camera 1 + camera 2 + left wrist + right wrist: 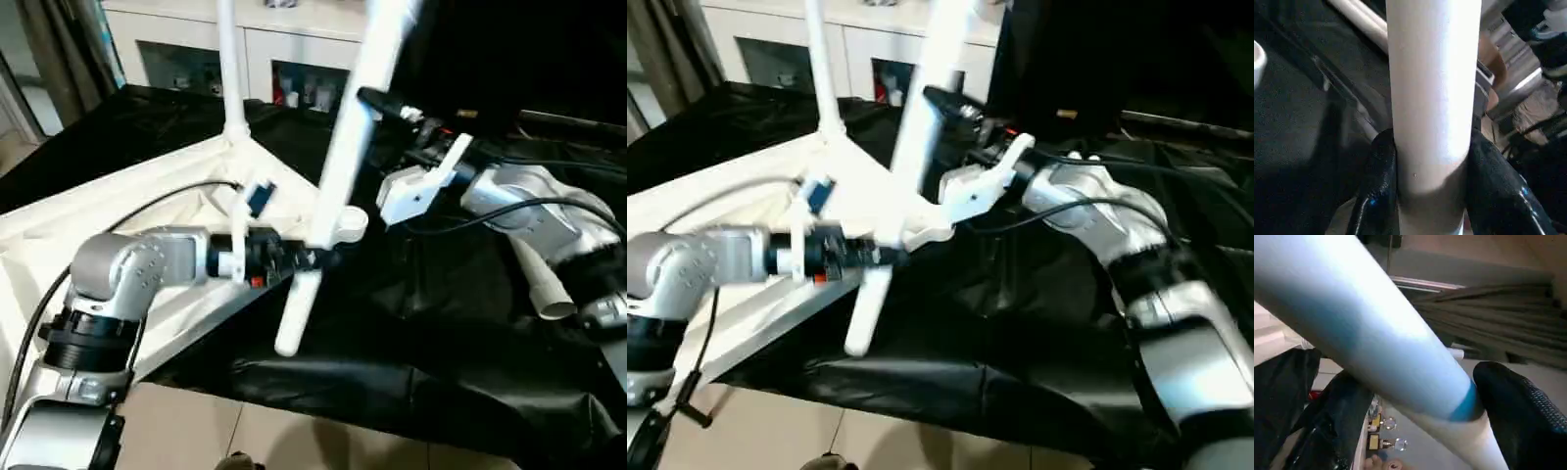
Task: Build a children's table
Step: Insert table leg to table base
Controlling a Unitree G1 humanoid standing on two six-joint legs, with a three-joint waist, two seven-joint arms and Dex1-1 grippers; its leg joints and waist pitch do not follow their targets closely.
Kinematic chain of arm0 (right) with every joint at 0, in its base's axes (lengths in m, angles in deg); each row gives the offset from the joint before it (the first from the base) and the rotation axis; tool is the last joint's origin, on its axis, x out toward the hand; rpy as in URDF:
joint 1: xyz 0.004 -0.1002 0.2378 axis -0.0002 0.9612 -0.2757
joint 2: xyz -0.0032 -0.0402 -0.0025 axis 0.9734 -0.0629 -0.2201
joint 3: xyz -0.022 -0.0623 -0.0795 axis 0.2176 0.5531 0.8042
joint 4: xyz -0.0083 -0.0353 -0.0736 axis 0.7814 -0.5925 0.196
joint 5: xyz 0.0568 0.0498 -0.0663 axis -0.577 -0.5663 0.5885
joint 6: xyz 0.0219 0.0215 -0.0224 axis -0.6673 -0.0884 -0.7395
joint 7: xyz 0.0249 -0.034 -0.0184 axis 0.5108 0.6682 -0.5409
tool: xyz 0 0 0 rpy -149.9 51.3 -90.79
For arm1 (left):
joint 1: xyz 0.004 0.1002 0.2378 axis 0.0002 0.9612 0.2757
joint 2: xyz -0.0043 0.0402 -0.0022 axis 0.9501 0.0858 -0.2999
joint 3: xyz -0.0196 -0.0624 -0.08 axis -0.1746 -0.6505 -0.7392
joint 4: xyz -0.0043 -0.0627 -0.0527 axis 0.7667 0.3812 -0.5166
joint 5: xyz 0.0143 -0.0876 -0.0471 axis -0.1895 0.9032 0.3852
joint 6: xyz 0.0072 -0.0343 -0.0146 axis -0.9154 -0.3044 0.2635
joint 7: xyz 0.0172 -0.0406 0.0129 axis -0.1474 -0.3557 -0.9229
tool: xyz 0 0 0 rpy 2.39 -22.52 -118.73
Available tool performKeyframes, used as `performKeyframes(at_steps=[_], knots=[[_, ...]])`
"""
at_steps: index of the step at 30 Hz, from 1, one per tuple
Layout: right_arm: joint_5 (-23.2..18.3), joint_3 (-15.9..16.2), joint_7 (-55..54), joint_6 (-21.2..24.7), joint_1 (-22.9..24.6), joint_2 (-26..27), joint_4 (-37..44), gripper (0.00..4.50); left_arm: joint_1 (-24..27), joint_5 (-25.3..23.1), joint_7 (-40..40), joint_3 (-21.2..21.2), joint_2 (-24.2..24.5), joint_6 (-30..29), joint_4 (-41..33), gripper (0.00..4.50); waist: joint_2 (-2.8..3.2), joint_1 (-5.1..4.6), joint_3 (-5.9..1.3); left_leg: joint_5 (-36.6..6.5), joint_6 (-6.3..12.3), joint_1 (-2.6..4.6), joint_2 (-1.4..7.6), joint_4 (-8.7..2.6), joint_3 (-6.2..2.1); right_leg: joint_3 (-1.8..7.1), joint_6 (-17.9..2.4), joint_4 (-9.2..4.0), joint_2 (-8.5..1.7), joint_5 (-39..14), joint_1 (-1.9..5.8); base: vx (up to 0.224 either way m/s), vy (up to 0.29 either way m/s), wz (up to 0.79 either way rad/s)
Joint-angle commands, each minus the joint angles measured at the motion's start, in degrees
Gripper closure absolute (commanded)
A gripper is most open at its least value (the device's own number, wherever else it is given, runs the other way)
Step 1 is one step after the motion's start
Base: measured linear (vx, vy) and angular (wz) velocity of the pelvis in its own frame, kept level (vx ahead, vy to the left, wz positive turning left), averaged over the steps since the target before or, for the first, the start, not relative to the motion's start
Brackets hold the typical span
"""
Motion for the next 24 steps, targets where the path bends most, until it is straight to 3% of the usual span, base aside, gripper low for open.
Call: performKeyframes(at_steps=[1, 3, 5, 8, 16, 19, 24], knots=[[2.4, 1.9, -1.7, -1.0, -1.0, -0.2, -2.4, 0.91, -0.2, 0.3, 1.6, 1.6, 0.0, -0.1, -3.1, 2.94, 0.03, -0.32, -4.31, -11.4, -1.13, 0.96, 1.83, -3.63, -0.65, 2.82, -9.7, -3.68, -3.03, -7.6, 3.13, 0.0, 0.0, 0.0], [3.6, 2.8, -2.9, -1.4, -1.3, -0.1, -3.7, 0.91, -0.2, 0.3, 1.7, 2.1, 0.2, -0.1, -3.4, 2.94, 0.05, -0.42, -4.26, -11.6, -1.11, 0.91, 1.81, -3.6, -0.65, 2.86, -9.7, -3.68, -3.03, -7.9, 3.1, 0.0, 0.0, 0.0], [2.3, 2.8, -1.7, -2.1, -1.0, 0.1, -5.3, 1.25, -0.2, 0.6, 1.2, 1.5, -0.1, 0.0, -3.5, 2.94, 0.09, -0.57, -4.34, -11.8, -0.87, 0.87, 1.78, -3.5, -0.63, 2.89, -9.6, -3.63, -3.02, -7.8, 3.13, 0.0, 0.0, 0.0], [1.1, 2.7, -0.6, -3.3, -1.0, 0.4, -8.0, 1.42, -0.2, 0.5, 1.0, 1.0, -0.1, 0.4, -3.6, 2.94, 0.11, -0.74, -4.33, -12.0, -0.52, 0.84, 1.79, -3.44, -0.64, 2.84, -10.1, -3.59, -2.92, -7.2, 3.07, 0.0, 0.0, 0.0], [1.6, 4.2, 0.0, -3.7, -0.2, 0.2, -12.6, 1.68, 0.0, -1.9, 3.5, 2.1, 1.8, 6.3, -4.7, 2.94, 0.25, -1.33, -4.29, -13.5, -0.53, 0.8, 1.78, -3.44, -0.78, 2.77, -9.9, -3.79, -2.95, -9.1, 3.03, 0.0, 0.0, 0.0], [1.4, 4.5, 3.1, -1.8, 0.5, 0.5, -15.8, 1.8, 0.0, -4.1, 5.7, 2.6, 4.0, 10.6, -5.7, 2.94, 0.23, -1.59, -4.34, -13.3, -0.22, 0.73, 1.82, -3.41, -0.8, 2.8, -10.2, -3.7, -2.9, -8.2, 3.06, 0.0, 0.0, 0.0], [1.1, 4.4, 6.6, 2.7, 1.4, 1.2, -18.3, 2.1, -0.6, -5.9, 6.3, 2.3, 5.7, 12.4, -5.3, 2.94, 0.39, -1.62, -4.39, -12.9, -0.02, 0.8, 1.9, -3.35, -0.72, 2.86, -11.3, -3.51, -2.89, -6.9, 3.04, 0.0, 0.0, 0.0]])
